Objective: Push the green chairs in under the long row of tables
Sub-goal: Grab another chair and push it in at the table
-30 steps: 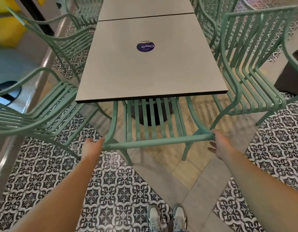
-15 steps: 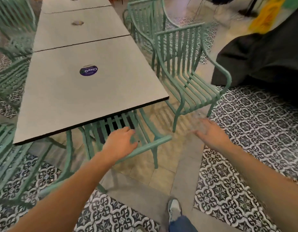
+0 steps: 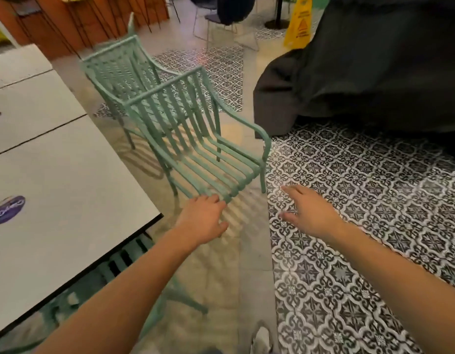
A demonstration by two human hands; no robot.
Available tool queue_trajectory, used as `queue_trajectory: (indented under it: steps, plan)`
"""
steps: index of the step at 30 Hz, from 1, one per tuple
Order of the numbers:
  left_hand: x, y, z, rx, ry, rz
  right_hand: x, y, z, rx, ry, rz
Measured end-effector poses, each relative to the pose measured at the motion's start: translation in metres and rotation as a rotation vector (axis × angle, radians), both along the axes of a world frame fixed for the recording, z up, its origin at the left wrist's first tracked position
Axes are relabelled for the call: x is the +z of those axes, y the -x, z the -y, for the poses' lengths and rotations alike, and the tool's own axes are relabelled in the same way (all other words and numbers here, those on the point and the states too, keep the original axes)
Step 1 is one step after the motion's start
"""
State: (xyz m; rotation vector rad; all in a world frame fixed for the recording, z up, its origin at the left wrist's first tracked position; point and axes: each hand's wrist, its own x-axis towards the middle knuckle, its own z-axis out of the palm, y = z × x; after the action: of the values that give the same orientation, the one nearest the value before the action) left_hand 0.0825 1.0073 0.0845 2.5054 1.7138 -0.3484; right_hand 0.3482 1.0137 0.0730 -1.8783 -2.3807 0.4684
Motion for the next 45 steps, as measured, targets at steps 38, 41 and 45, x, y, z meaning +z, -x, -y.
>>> queue_trajectory:
  steps: [38,41,45]
  plan:
    - [-0.015,-0.285,-0.759,0.392,0.009,0.017,-0.012,-0.277,-0.803,0.251,0.082,-0.027]
    - [-0.022,-0.277,-0.808,0.492,0.022,0.026,-0.012,-0.268,-0.876,0.336,0.093,-0.016]
    - [-0.039,-0.249,-0.882,0.596,0.023,0.046,-0.025,-0.231,-0.972,0.433,0.086,-0.005]
